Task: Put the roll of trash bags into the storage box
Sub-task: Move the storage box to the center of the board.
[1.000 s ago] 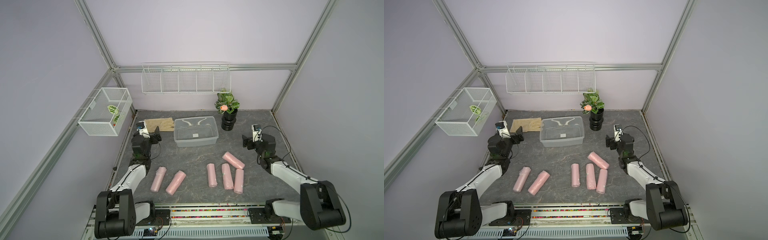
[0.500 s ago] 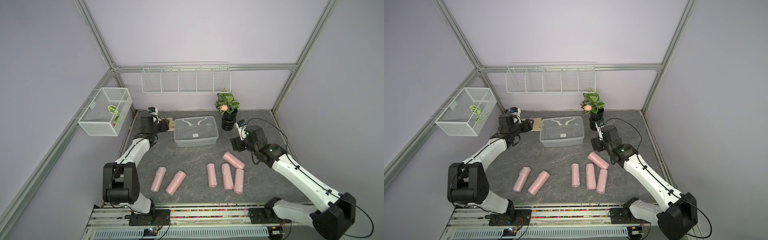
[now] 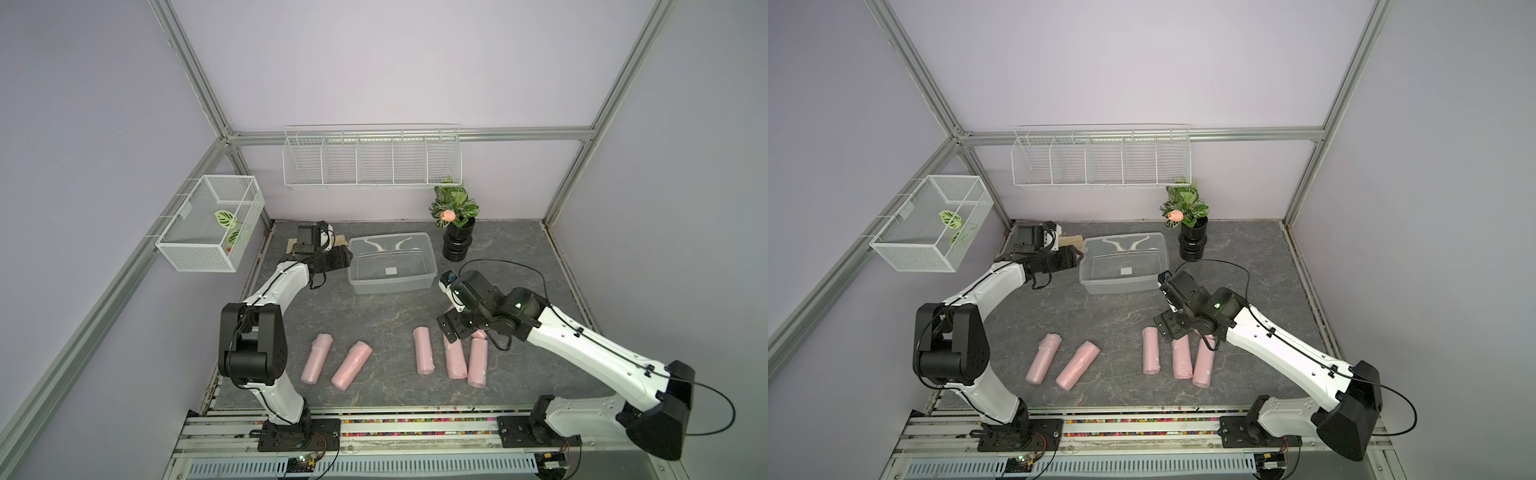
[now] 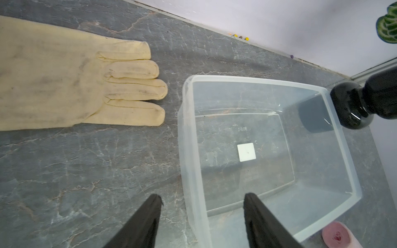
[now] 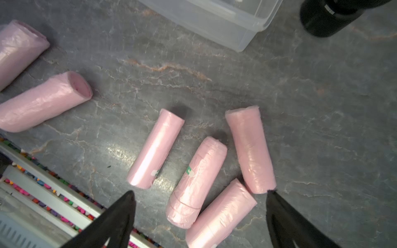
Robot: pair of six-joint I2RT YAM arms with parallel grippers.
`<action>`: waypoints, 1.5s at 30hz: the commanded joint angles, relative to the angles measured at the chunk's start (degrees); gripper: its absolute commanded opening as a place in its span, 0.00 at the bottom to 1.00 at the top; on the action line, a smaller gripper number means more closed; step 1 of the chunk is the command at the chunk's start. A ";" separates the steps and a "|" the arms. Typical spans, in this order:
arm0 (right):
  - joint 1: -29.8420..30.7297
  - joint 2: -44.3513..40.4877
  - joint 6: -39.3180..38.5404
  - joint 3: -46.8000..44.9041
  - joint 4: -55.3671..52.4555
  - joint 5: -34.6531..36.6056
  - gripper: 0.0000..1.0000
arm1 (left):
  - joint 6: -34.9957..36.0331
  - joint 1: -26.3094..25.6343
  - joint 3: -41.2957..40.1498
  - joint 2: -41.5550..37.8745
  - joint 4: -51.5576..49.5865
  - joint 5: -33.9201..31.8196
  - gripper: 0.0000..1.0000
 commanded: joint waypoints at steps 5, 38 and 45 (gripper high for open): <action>2.37 6.87 4.14 1.15 -1.81 -5.25 0.97 | 2.32 -1.00 6.61 4.94 -9.37 -2.96 0.66; 4.80 20.28 6.93 0.99 3.43 -11.04 0.99 | 6.34 -7.89 21.81 17.40 -24.51 -17.28 0.33; 4.77 22.76 7.13 1.61 4.10 -11.29 0.99 | 6.44 -8.30 19.29 16.27 -24.31 -17.23 0.15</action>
